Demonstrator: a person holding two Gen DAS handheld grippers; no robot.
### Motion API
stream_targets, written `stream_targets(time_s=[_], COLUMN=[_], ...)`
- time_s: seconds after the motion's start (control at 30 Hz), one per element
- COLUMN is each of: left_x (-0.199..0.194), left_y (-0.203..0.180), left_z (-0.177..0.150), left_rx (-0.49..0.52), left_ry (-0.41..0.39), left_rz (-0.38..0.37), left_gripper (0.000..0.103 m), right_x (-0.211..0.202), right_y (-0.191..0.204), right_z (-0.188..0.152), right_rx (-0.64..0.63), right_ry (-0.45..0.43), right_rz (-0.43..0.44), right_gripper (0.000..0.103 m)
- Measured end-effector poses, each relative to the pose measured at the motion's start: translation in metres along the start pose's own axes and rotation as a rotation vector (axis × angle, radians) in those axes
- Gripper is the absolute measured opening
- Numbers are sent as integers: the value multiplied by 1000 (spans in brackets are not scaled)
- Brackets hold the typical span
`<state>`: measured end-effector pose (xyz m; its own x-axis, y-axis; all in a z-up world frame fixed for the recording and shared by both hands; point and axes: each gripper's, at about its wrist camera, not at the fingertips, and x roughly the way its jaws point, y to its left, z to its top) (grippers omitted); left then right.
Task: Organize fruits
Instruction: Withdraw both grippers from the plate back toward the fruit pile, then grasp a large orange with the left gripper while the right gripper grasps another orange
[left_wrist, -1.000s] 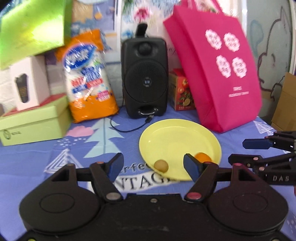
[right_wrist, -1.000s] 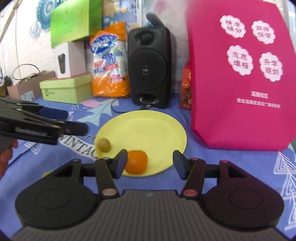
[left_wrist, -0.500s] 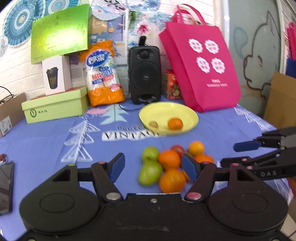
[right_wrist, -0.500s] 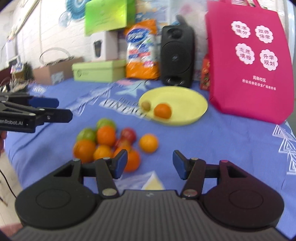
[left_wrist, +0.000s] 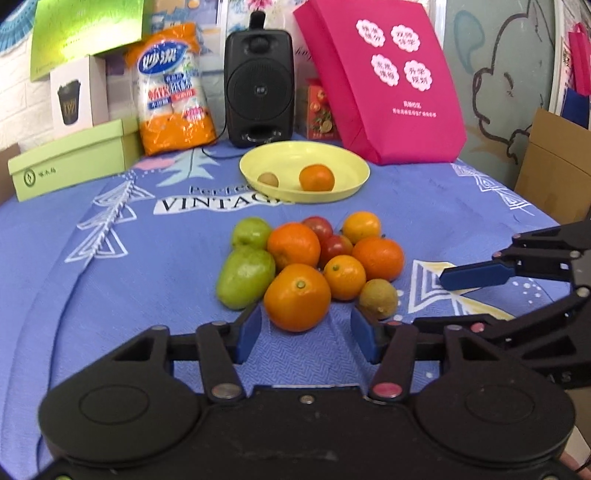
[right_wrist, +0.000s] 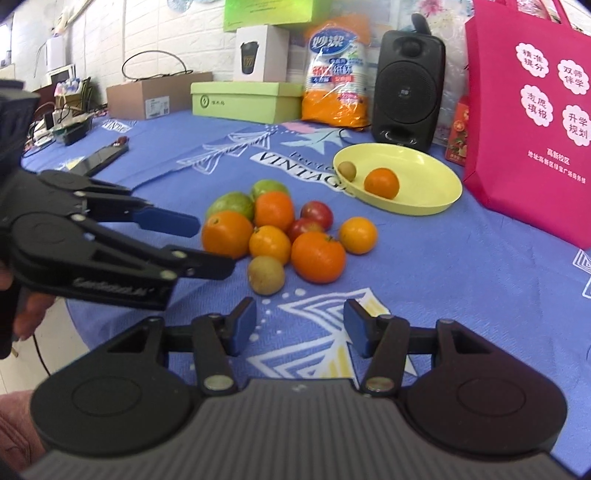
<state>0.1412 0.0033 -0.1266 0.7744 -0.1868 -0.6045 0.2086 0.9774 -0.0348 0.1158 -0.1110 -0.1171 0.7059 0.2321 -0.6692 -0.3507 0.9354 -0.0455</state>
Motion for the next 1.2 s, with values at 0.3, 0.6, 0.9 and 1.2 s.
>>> stream_targets(time_s=[0.3,0.6,0.9,1.2], left_x=[21,21,8,5], left_y=[5,11,30,33], left_z=[8,8,0,-6], left_rx=[-26,-22,-57,-62], left_ry=[10,2,12,3], left_rz=[-3,15,46,54], left_gripper=[53,40,40,40], right_x=[5,18,32,27], right_y=[-1,6,21,-1], right_z=[0,7,15,18], right_rx=[-4,7,-18,26], right_ry=[2,3,2,26], right_rz=[22,22,31,-40], right_gripper=[50,50,50,48])
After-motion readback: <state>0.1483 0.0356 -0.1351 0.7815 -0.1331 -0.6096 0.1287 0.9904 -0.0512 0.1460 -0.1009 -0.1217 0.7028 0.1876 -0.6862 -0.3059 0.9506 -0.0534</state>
